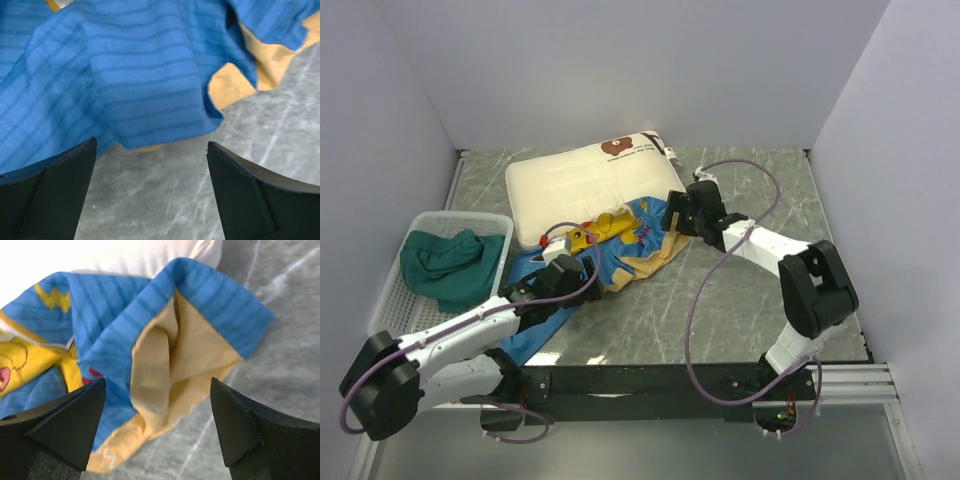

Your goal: Put the pillow into the pillowcase

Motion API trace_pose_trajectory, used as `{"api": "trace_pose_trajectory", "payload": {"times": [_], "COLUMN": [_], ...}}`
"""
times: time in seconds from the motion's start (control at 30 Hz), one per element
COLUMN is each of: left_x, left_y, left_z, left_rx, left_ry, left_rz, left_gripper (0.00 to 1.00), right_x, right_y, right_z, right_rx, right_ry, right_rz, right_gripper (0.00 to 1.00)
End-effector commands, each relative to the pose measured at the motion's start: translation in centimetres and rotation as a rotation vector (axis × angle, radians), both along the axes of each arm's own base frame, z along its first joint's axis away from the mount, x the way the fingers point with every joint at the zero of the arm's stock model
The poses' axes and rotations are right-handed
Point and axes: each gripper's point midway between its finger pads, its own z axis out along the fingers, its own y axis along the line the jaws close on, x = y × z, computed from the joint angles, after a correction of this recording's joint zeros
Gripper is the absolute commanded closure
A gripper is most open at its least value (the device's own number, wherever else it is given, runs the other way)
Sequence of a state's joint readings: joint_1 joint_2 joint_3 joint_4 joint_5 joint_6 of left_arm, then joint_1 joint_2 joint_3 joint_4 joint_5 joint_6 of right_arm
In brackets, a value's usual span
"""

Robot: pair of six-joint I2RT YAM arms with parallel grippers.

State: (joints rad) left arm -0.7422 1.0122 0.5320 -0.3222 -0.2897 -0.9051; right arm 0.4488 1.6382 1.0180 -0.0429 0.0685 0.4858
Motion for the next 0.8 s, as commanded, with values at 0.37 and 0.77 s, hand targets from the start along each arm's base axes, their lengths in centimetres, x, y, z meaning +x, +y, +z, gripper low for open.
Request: {"api": "trace_pose_trajectory", "payload": {"times": [0.37, 0.77], "left_x": [5.8, 3.1], "left_y": [1.0, 4.1], "left_z": [5.9, 27.9], "left_rx": [0.107, -0.104], "left_ry": [-0.221, -0.631], "left_rz": [0.189, 0.128], "left_gripper": [0.93, 0.99], "right_x": [4.1, -3.4], "right_y": [0.3, -10.7], "right_z": [4.6, 29.7], "right_rx": [0.106, 0.125], "right_ry": [-0.063, -0.509], "right_rz": [-0.045, -0.244], "right_gripper": [0.97, 1.00]}}
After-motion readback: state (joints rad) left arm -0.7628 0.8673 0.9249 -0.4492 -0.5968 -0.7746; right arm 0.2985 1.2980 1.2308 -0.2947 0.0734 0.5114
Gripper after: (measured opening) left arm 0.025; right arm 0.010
